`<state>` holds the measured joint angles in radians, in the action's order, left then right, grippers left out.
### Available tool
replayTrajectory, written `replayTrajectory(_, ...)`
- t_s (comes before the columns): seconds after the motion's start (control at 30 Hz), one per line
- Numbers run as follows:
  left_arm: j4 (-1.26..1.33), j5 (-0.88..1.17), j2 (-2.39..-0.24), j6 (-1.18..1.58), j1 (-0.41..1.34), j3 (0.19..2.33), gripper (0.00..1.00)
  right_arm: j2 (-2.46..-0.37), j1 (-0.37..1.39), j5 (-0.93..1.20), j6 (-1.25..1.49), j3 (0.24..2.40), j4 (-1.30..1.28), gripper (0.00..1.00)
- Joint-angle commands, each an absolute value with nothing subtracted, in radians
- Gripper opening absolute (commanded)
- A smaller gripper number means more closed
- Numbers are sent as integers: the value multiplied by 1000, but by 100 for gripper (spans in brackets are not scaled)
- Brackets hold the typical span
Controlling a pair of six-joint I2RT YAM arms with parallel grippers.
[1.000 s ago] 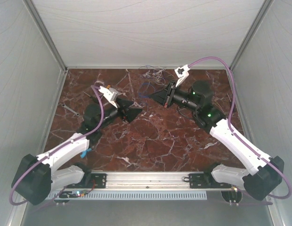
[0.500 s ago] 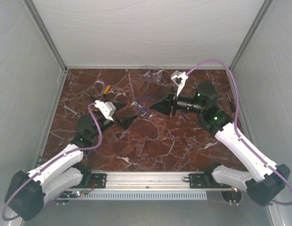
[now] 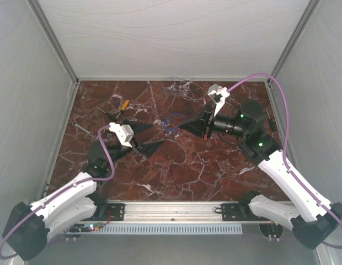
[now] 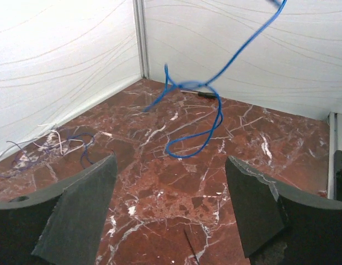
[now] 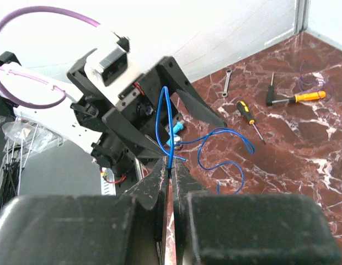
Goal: Zip-tie the wires
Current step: Straighten the cable at the center of the board.
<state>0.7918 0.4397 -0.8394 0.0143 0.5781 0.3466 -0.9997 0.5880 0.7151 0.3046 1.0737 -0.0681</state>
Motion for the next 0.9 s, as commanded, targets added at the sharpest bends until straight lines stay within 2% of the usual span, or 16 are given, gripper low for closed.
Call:
replayTrajectory(0.0, 923, 474, -855, 77, 586, 336, 80, -950, 592, 686, 349, 1058, 20, 0)
replayTrajectory(0.4, 1063, 488, -1007, 71, 653, 409, 78, -956, 596, 712, 392, 1052, 65, 0)
replayTrajectory(0.57, 1113, 440, -1065, 41, 676, 441, 69, -960, 598, 716, 395, 1060, 64, 0)
replayTrajectory(0.87, 1122, 411, -1086, -9, 678, 476, 60, -968, 600, 715, 385, 1058, 54, 0)
